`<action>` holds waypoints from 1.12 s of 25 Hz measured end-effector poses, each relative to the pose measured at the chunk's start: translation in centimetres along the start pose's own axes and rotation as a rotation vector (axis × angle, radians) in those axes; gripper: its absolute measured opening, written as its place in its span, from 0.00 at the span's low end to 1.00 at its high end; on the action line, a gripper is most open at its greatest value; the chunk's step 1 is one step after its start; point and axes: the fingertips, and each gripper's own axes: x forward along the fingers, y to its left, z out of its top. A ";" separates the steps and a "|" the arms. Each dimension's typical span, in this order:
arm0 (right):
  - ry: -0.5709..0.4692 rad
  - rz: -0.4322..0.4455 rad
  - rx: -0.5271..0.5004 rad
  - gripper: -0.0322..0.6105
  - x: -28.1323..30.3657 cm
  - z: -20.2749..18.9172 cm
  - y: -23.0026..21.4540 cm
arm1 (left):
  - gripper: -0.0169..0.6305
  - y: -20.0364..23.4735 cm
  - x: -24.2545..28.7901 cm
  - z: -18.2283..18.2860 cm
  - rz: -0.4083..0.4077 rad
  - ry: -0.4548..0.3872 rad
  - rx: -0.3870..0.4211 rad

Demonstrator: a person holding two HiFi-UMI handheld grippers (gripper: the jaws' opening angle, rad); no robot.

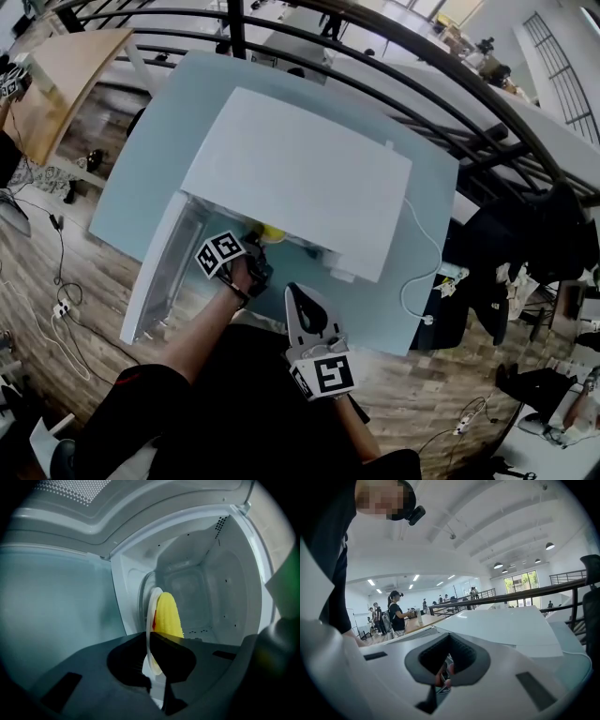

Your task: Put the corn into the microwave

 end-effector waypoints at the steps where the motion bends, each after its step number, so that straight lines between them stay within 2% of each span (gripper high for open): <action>1: 0.004 -0.001 0.003 0.06 0.0 -0.1 0.1 | 0.06 0.0 0.0 0.0 0.002 0.002 0.008; 9: 0.001 0.005 -0.004 0.06 0.2 -0.1 0.2 | 0.06 -0.4 0.0 -0.2 0.030 0.032 0.122; 16: 0.018 0.004 0.005 0.06 0.0 -0.8 0.0 | 0.20 0.3 -0.4 -0.3 0.059 0.045 0.168; 22: -0.007 0.004 0.017 0.06 -0.7 -0.8 -0.1 | 0.21 0.2 -2.1 -0.3 0.042 0.016 0.228; 24: -0.010 -0.003 0.033 0.06 -1.1 -1.0 -0.4 | 0.20 0.1 -2.9 -0.3 0.036 0.009 0.265; 27: -0.021 0.004 0.040 0.06 -1.6 -0.9 -0.6 | 0.03 0.1 -4.3 -0.2 0.058 -0.017 0.299; 28: -0.024 0.009 0.041 0.06 -1.8 -0.9 -0.5 | 0.03 0.0 -4.8 -0.1 0.060 -0.026 0.311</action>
